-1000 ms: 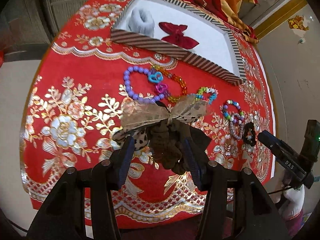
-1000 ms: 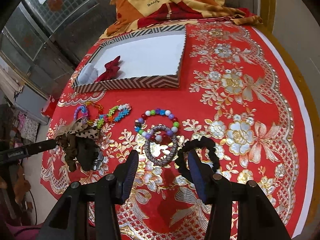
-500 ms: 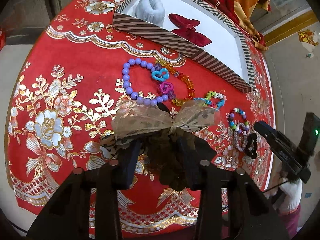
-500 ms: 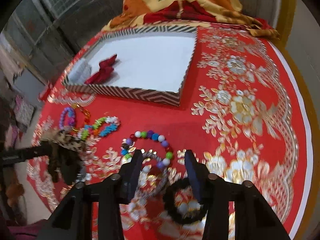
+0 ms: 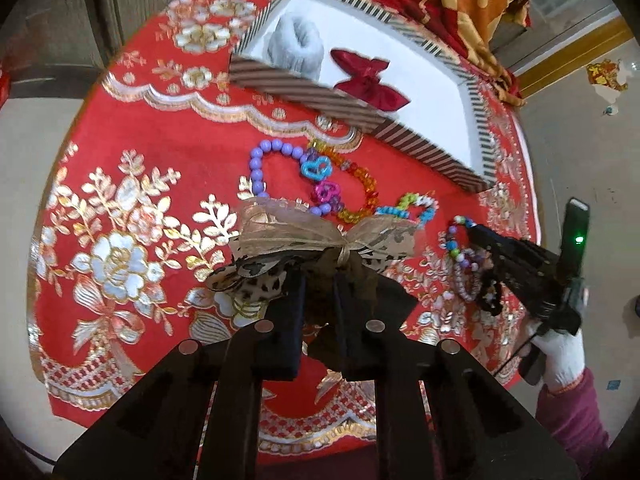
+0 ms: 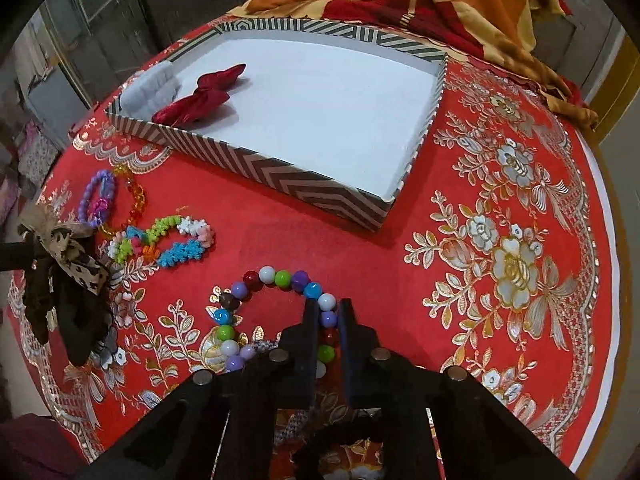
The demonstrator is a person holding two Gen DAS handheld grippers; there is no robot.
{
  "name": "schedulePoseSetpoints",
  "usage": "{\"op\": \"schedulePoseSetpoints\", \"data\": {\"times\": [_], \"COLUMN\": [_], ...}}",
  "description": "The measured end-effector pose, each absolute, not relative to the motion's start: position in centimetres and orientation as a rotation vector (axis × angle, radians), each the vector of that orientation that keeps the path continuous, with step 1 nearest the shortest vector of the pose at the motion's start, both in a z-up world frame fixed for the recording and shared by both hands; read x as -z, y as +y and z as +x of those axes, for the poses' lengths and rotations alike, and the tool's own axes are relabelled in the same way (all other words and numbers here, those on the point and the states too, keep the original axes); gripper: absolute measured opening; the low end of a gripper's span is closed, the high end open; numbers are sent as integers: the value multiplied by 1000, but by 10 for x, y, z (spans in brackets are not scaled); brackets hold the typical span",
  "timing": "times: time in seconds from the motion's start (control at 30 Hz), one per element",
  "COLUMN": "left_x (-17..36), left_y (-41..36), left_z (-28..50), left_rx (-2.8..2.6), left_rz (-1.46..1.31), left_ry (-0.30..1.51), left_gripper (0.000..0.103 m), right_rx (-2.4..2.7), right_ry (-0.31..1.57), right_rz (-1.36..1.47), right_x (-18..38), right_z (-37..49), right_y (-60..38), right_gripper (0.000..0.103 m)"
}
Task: Organize jewelry
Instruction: 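Carry leopard bow in left gripper and bead bracelet in right gripper over the tray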
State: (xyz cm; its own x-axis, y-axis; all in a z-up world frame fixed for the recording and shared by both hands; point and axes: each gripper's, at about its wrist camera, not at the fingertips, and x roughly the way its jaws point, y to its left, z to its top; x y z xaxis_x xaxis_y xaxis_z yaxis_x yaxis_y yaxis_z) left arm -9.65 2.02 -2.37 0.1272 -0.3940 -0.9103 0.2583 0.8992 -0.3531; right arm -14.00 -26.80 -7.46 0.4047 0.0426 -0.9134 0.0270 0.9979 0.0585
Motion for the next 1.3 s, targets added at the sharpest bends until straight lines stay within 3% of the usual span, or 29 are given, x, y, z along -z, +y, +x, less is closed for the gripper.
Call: {"op": "schedulePoseSetpoints", "data": {"times": [0.27, 0.77, 1.3], "left_x": [-18, -76, -79], "left_y": [24, 4, -28], "left_z": [-93, -53, 6], "left_rx": [519, 551, 470], "left_rz": [-105, -62, 22], "left_ry": [1282, 1111, 1048], "left_gripper": [12, 12, 12], "right_rx": [-52, -51, -73], "right_ry": [1056, 915, 881], "right_rz": [193, 160, 89], "right_x": [31, -47, -72], "right_z": [-149, -150, -100], "right_y": [-276, -268, -261], "right_gripper": [9, 9, 9]}}
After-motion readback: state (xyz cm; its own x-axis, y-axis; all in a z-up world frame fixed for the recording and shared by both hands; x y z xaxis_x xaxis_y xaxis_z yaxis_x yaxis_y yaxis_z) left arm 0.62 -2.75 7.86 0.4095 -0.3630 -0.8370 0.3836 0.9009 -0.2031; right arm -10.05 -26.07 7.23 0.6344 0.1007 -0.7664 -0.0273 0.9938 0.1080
